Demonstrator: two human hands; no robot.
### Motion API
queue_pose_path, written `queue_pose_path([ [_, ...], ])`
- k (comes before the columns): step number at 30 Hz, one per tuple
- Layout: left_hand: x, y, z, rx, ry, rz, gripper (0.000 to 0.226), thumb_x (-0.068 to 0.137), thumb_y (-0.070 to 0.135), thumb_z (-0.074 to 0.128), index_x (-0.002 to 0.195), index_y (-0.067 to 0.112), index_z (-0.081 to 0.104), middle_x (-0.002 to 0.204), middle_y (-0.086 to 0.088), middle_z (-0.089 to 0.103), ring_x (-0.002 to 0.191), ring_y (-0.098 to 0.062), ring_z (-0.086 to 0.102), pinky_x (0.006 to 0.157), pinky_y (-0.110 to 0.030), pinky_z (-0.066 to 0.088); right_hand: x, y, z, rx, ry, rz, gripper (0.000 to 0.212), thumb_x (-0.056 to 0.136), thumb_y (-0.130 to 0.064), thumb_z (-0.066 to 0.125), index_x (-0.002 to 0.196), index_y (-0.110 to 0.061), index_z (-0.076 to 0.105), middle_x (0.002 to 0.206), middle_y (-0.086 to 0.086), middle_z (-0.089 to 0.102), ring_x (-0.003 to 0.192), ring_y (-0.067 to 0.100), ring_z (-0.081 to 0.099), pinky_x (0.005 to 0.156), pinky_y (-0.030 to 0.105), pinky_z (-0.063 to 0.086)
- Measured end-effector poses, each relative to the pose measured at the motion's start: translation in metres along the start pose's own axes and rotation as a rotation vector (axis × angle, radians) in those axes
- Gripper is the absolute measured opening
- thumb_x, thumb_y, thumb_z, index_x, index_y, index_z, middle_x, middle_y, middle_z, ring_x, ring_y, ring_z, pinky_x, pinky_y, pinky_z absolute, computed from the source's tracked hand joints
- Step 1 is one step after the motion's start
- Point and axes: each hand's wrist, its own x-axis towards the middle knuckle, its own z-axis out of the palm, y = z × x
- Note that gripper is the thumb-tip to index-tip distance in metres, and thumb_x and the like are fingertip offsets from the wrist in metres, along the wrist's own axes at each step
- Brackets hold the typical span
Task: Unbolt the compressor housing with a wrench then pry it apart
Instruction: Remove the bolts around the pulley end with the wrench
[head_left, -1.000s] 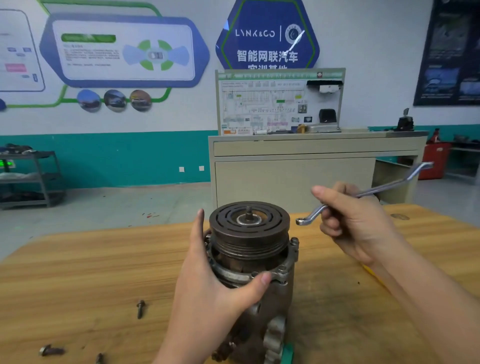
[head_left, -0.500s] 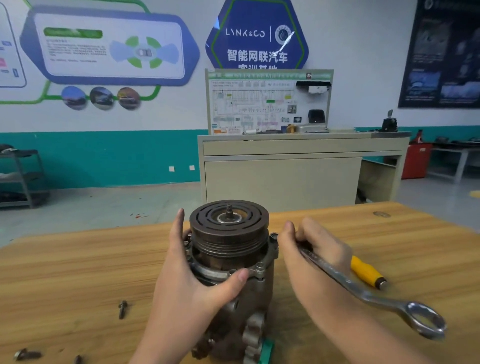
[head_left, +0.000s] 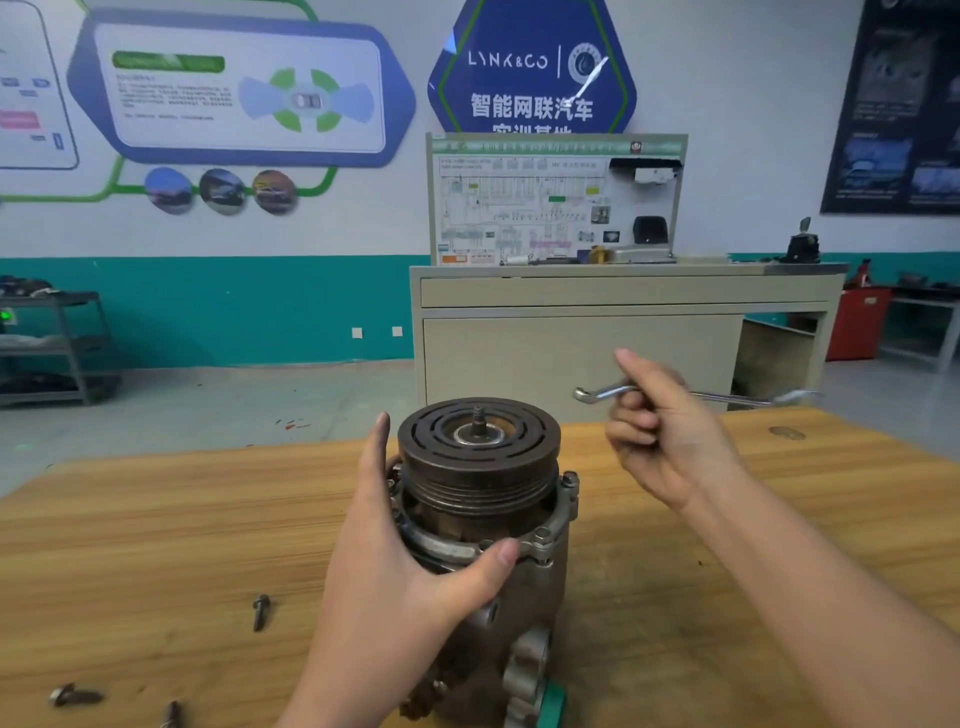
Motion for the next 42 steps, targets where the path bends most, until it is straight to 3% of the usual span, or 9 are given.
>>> queue_pose_path([
  [5, -0.001, 0.001, 0.0, 0.014, -0.005, -0.009, 0.119, 0.035, 0.082, 0.068, 0.13, 0.072, -0.002, 0.111, 0.058, 0.031, 0.118, 0.011, 0.043, 0.092, -0.012, 0.03, -0.035, 0.012, -0.004, -0.565, 0.166, -0.524, 0.049, 0.087, -0.013, 0.067, 0.05, -0.017, 0.035, 0.04, 0.003, 0.047, 0.032, 0.013, 0.041, 0.036, 0.019, 0.032],
  [11, -0.002, 0.001, 0.001, 0.022, 0.002, -0.002, 0.116, 0.038, 0.077, 0.07, 0.131, 0.071, 0.001, 0.106, 0.062, 0.033, 0.12, 0.006, 0.047, 0.094, -0.019, 0.034, -0.061, 0.038, -0.004, -0.892, 0.093, -0.823, 0.042, 0.087, -0.019, 0.062, 0.055, -0.01, 0.036, 0.049, 0.014, 0.046, 0.039, 0.02, 0.046, 0.039, 0.028, 0.038],
  [16, -0.002, 0.001, 0.001, 0.014, 0.01, 0.013, 0.119, 0.036, 0.08, 0.069, 0.134, 0.068, 0.004, 0.12, 0.048, 0.037, 0.123, 0.004, 0.047, 0.096, -0.023, 0.036, -0.069, 0.043, 0.002, -1.158, -0.093, -1.151, 0.044, 0.089, -0.013, 0.057, 0.067, -0.034, 0.025, 0.058, -0.012, 0.024, 0.047, -0.002, 0.029, 0.048, 0.005, 0.022],
  [22, -0.001, -0.001, 0.001, 0.0, 0.006, 0.012, 0.119, 0.035, 0.081, 0.069, 0.134, 0.068, 0.003, 0.134, 0.035, 0.04, 0.125, 0.006, 0.044, 0.1, -0.023, 0.034, -0.06, 0.034, -0.003, -1.019, -0.038, -0.847, 0.041, 0.083, -0.011, 0.057, 0.055, -0.015, 0.028, 0.056, 0.008, 0.03, 0.048, 0.004, 0.029, 0.047, 0.019, 0.026],
  [28, 0.0, -0.002, 0.001, -0.026, -0.003, 0.014, 0.121, 0.034, 0.086, 0.067, 0.136, 0.065, 0.005, 0.13, 0.04, 0.042, 0.125, 0.009, 0.043, 0.105, -0.027, 0.035, -0.075, 0.029, 0.012, -1.525, -0.116, -1.118, 0.042, 0.091, -0.027, 0.052, 0.063, -0.03, 0.021, 0.049, -0.011, 0.019, 0.05, 0.006, 0.03, 0.047, 0.016, 0.024],
  [31, -0.001, -0.001, 0.001, -0.016, -0.005, 0.016, 0.121, 0.035, 0.087, 0.066, 0.136, 0.066, 0.004, 0.134, 0.036, 0.04, 0.127, 0.007, 0.042, 0.106, -0.026, 0.033, -0.083, 0.027, -0.003, -1.278, -0.085, -0.872, 0.044, 0.093, -0.042, 0.051, 0.058, -0.019, 0.041, 0.047, 0.0, 0.044, 0.047, 0.007, 0.047, 0.044, 0.018, 0.037],
  [34, -0.001, -0.001, 0.001, -0.005, -0.005, 0.002, 0.117, 0.036, 0.082, 0.069, 0.131, 0.071, 0.002, 0.136, 0.036, 0.038, 0.127, 0.01, 0.039, 0.102, -0.019, 0.031, -0.074, 0.021, -0.014, -0.628, -0.009, -0.363, 0.029, 0.085, -0.034, 0.06, 0.065, -0.014, 0.064, 0.053, 0.009, 0.057, 0.041, 0.014, 0.051, 0.036, 0.021, 0.039],
  [37, -0.001, -0.002, 0.0, -0.001, -0.006, -0.013, 0.116, 0.035, 0.083, 0.068, 0.128, 0.073, 0.0, 0.131, 0.042, 0.036, 0.126, 0.013, 0.038, 0.095, -0.012, 0.029, -0.044, 0.012, -0.024, -0.203, -0.05, 0.035, 0.013, 0.077, -0.021, 0.061, 0.069, -0.011, 0.057, 0.047, 0.005, 0.046, 0.033, 0.008, 0.038, 0.03, 0.016, 0.028],
  [42, -0.001, 0.0, 0.0, 0.0, -0.009, -0.017, 0.113, 0.034, 0.084, 0.067, 0.125, 0.076, 0.0, 0.128, 0.045, 0.036, 0.125, 0.013, 0.038, 0.09, -0.009, 0.031, -0.001, 0.013, -0.013, -0.054, -0.072, 0.284, 0.029, 0.075, -0.03, 0.062, 0.056, -0.014, 0.047, 0.038, -0.002, 0.043, 0.024, 0.001, 0.032, 0.026, 0.01, 0.02],
])
